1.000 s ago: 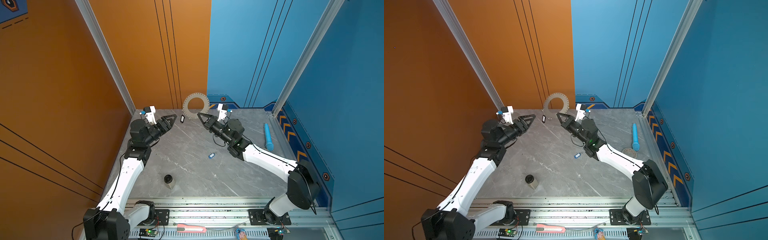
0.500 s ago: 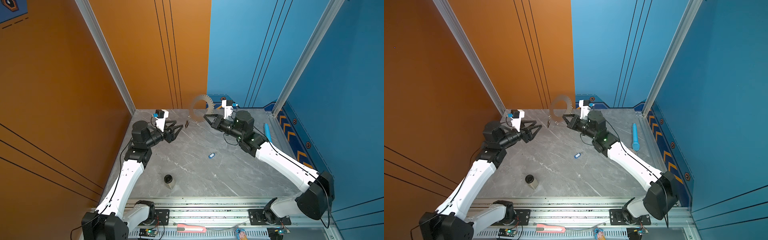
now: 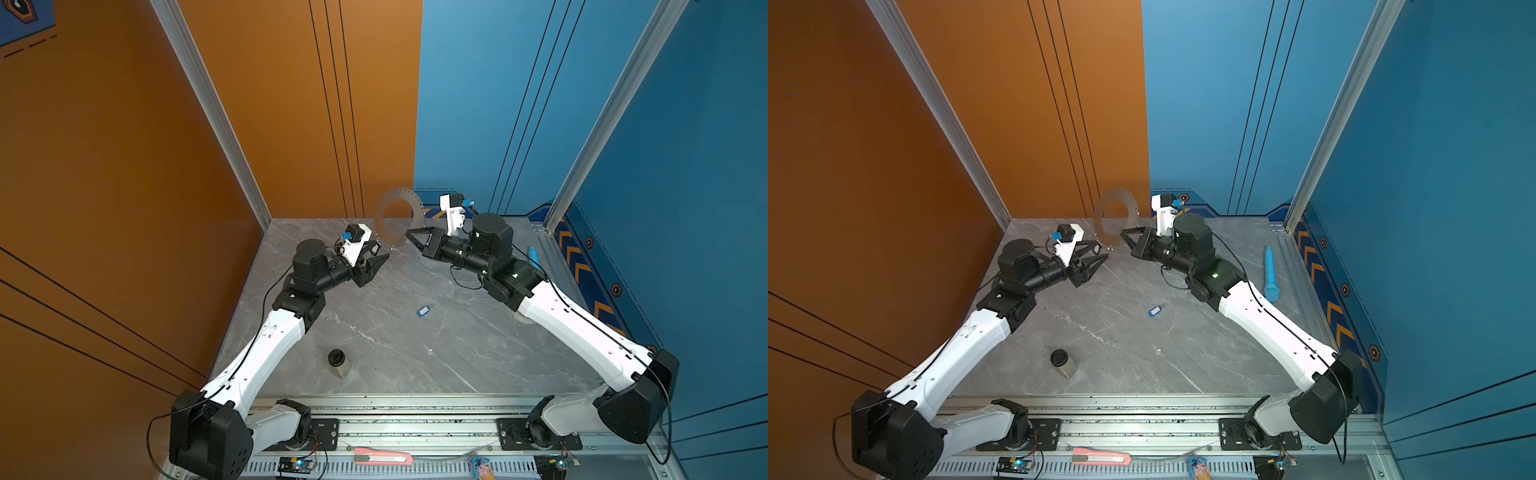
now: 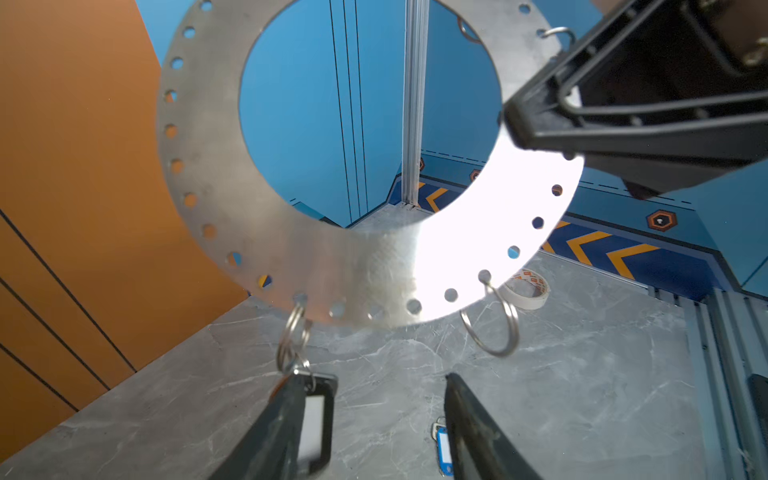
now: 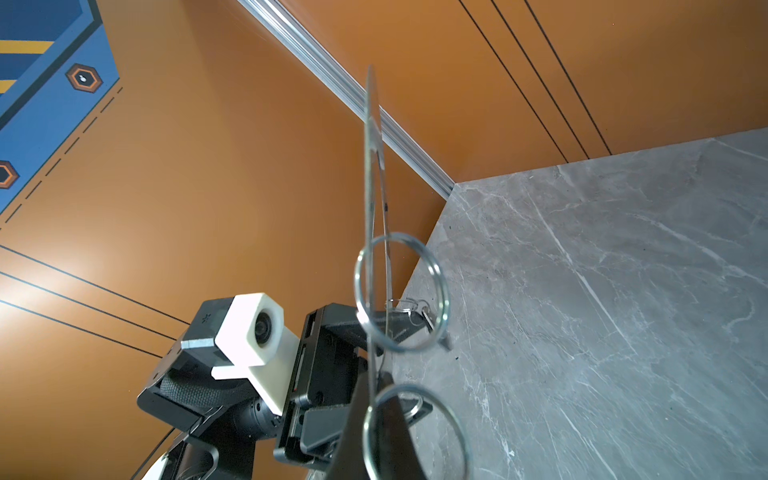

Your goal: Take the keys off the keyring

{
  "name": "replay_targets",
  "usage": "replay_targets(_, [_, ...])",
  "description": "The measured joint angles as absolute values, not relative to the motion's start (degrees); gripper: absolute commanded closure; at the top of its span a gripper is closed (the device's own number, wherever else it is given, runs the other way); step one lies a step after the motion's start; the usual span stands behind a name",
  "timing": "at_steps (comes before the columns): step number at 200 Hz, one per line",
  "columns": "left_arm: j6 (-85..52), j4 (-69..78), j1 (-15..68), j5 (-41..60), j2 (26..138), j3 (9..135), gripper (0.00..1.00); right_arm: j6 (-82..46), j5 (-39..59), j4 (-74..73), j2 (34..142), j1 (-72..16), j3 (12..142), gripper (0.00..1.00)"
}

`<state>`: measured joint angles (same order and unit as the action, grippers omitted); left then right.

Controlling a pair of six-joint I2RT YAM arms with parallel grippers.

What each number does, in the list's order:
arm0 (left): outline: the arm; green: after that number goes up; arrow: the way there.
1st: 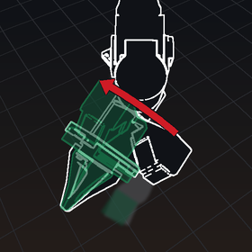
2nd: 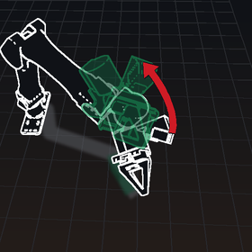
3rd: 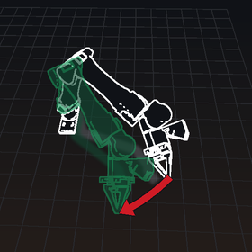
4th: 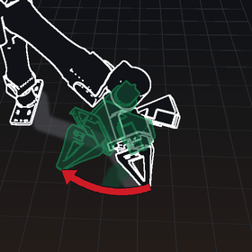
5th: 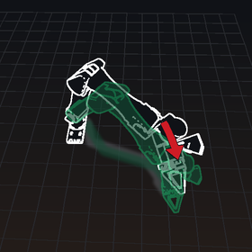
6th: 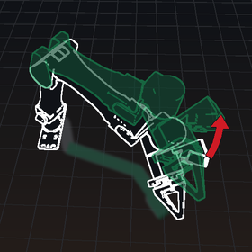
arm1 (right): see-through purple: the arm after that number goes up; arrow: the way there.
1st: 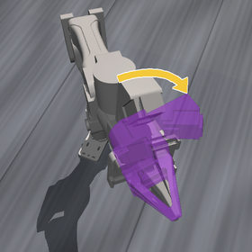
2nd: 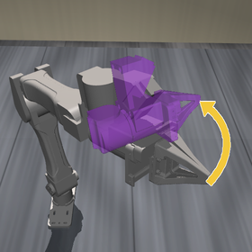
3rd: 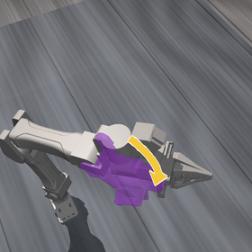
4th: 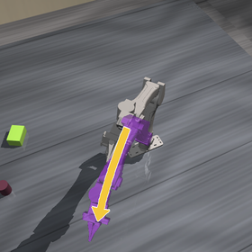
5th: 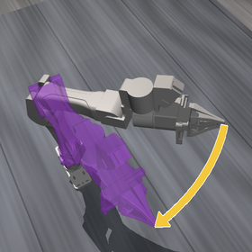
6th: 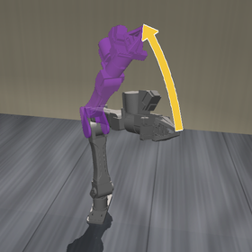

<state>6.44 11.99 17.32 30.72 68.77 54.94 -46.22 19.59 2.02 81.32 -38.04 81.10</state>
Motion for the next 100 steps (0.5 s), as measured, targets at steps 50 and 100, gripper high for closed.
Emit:
replay_targets(50, [6.7, 14.6, 17.3, 27.2, 70.6, 54.9, 0.48, -46.2, 19.8, 2.6, 81.3, -38.5, 83.1, 1.0])
replay_targets(100, [5.5, 18.0, 16.1, 27.0, 70.9, 54.9, 0.55, -46.3, 20.4, 2.6, 81.5, -38.7, 83.3, 1.0])
